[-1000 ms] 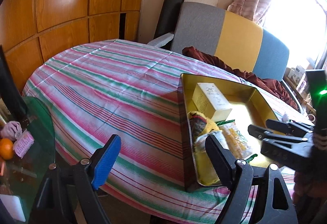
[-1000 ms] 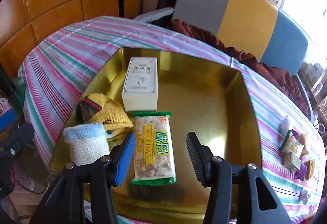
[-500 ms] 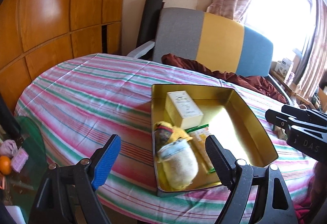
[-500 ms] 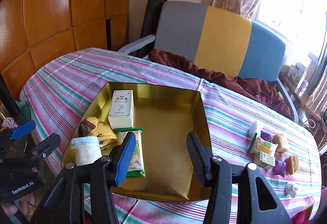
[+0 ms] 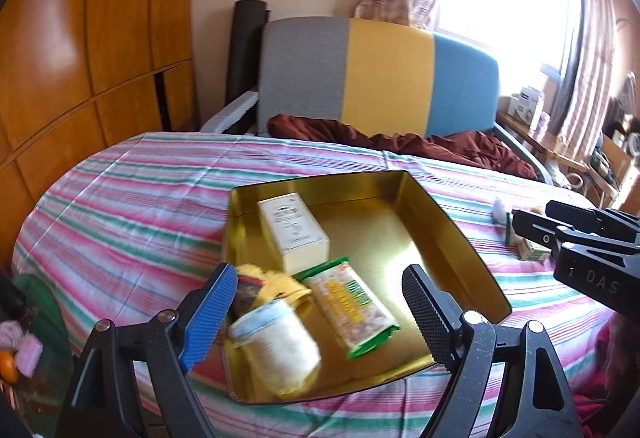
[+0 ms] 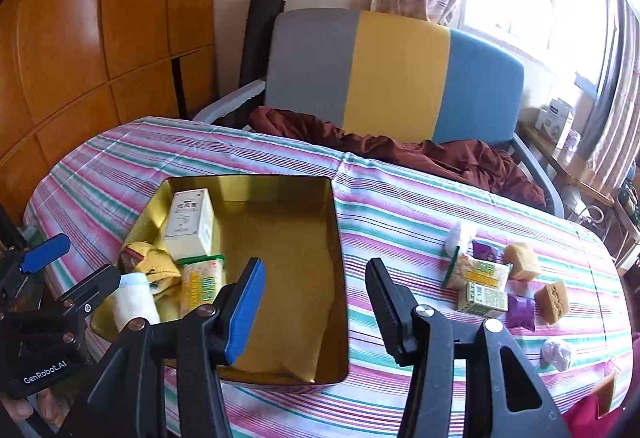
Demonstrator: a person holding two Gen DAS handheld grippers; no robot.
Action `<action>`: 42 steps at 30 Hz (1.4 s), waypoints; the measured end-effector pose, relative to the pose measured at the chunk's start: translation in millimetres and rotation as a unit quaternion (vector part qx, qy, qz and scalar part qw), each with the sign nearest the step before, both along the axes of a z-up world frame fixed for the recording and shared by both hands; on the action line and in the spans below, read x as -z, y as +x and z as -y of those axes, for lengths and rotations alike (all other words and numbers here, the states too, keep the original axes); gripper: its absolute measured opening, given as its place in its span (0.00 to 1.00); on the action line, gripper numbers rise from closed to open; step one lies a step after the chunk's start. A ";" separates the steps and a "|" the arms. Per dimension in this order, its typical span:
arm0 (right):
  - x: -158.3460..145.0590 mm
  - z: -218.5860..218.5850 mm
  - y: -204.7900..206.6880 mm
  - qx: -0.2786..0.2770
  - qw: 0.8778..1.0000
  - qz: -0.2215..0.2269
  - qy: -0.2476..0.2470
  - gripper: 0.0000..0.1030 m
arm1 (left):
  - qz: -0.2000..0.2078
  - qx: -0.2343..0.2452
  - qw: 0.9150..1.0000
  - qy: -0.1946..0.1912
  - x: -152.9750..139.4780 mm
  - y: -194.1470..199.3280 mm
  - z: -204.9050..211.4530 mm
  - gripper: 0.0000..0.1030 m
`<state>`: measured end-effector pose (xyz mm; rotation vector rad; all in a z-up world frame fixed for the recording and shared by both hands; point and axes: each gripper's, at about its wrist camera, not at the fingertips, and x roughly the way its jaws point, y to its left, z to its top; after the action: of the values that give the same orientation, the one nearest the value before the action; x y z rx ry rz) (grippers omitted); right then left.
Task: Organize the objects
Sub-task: 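Grasp the small green box with the left gripper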
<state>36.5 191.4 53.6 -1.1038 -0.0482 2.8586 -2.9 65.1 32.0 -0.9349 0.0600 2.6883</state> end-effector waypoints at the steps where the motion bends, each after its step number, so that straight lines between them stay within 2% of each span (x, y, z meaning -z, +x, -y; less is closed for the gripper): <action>1: 1.4 -5.6 -0.1 0.004 1.000 0.003 0.000 0.51 | 0.000 0.007 1.000 -0.003 -0.6 -1.2 -6.8 0.83; 8: 18.4 -77.9 -3.3 0.066 0.997 0.035 -0.009 0.51 | 0.004 0.068 0.998 -0.016 -3.2 -10.6 -61.3 0.83; 14: 36.0 -171.3 2.6 0.160 0.984 0.071 -0.019 0.51 | 0.015 0.125 0.992 -0.011 -6.5 -19.3 -113.2 0.83; 21: 58.5 -271.5 26.9 0.274 0.958 0.070 -0.043 0.51 | 0.037 0.174 0.984 -0.017 -1.8 -26.3 -174.0 0.82; 23: 69.2 -294.7 36.0 0.307 0.946 0.070 -0.074 0.52 | 0.044 0.183 0.982 -0.023 1.2 -27.8 -190.7 0.82; 25: 76.1 -312.3 43.3 0.329 0.933 0.073 -0.128 0.52 | 0.054 0.194 0.979 -0.027 5.2 -30.9 -206.3 0.82; 27: 78.9 -321.0 47.9 0.340 0.923 0.070 -0.165 0.53 | 0.062 0.205 0.976 -0.037 10.4 -32.9 -223.3 0.81; 29: 82.3 -325.0 50.2 0.347 0.918 0.077 -0.178 0.54 | 0.061 0.221 0.972 -0.048 14.6 -32.1 -241.6 0.79; 32: 79.9 -328.4 57.3 0.355 0.912 0.067 -0.196 0.54 | 0.055 0.260 0.961 -0.076 22.7 -29.1 -272.3 0.79; 36: 76.7 -337.2 71.1 0.377 0.899 0.046 -0.219 0.54 | 0.078 0.293 0.948 -0.101 39.0 -33.4 -310.2 0.79; 39: 78.8 -343.6 76.1 0.386 0.891 0.042 -0.237 0.55 | 0.108 0.297 0.944 -0.093 50.5 -39.7 -333.1 0.80; 42: 79.8 -345.2 75.8 0.385 0.889 0.041 -0.244 0.56 | 0.134 0.278 0.948 -0.080 59.4 -45.5 -353.1 0.87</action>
<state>112.3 536.6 -26.3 -0.9901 0.9284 2.1272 -48.4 418.2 -27.4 -1.1235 0.4223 2.0456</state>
